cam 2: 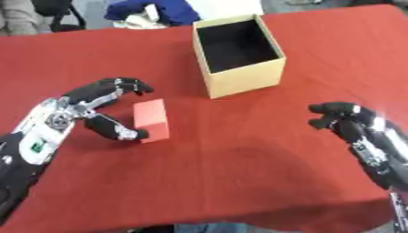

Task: Pick up objects on the table and place them in the box.

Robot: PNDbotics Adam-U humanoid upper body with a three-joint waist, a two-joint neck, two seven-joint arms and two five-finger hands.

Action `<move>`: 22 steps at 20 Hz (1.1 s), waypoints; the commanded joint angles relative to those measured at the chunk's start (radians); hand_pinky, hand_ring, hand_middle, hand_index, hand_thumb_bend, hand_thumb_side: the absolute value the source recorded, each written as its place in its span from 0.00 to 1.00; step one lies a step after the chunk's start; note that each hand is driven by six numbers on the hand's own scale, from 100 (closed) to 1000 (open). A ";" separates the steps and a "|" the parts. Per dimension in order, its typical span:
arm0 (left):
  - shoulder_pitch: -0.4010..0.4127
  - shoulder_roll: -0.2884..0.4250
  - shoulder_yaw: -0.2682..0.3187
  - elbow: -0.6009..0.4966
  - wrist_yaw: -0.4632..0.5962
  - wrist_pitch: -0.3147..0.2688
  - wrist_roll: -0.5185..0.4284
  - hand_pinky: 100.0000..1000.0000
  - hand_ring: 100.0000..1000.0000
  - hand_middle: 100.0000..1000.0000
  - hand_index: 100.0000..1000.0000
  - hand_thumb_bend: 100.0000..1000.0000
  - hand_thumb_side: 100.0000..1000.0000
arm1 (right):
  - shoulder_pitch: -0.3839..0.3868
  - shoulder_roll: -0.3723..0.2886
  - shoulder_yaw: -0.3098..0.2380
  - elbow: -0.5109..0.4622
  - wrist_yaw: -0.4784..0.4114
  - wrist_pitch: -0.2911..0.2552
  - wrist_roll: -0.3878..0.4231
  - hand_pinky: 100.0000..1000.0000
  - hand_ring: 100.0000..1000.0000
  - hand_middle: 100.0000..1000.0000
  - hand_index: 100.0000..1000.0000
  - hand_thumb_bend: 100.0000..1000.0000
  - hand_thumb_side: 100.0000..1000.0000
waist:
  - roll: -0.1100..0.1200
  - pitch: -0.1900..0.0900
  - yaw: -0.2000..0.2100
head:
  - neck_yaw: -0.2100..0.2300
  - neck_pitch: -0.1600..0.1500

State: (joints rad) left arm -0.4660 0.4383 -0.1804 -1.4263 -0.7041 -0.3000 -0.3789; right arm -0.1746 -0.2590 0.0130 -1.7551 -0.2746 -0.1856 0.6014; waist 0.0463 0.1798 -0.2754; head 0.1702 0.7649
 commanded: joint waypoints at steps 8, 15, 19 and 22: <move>-0.026 0.005 0.003 0.040 -0.020 -0.016 -0.004 1.00 0.75 0.74 0.82 0.44 0.58 | -0.005 -0.004 0.000 -0.010 0.010 0.000 0.008 0.83 0.90 0.53 0.80 0.00 0.50 | -0.002 -0.007 0.000 | 0.001 0.005; -0.023 0.005 0.000 0.037 -0.013 -0.018 -0.008 1.00 0.72 0.60 0.66 0.34 0.53 | -0.005 -0.004 0.000 -0.010 0.011 -0.001 0.009 0.83 0.90 0.53 0.80 0.00 0.50 | -0.002 -0.005 0.002 | 0.000 0.005; -0.022 0.010 0.005 0.008 0.023 -0.007 0.003 1.00 0.71 0.58 0.60 0.27 0.48 | -0.005 -0.003 0.000 -0.009 0.012 0.000 0.010 0.83 0.90 0.53 0.80 0.00 0.50 | -0.001 -0.005 0.003 | -0.001 0.005; -0.022 0.017 0.009 -0.027 0.059 0.002 0.004 1.00 0.71 0.57 0.60 0.24 0.46 | -0.004 -0.003 0.000 -0.008 0.013 0.000 0.011 0.83 0.90 0.53 0.80 0.00 0.50 | -0.001 -0.006 0.003 | -0.001 0.005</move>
State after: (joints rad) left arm -0.4757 0.4312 -0.1825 -1.4231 -0.6617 -0.3035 -0.3776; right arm -0.1745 -0.2523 0.0132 -1.7546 -0.2661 -0.1840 0.6084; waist 0.0473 0.1854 -0.2730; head 0.1703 0.7649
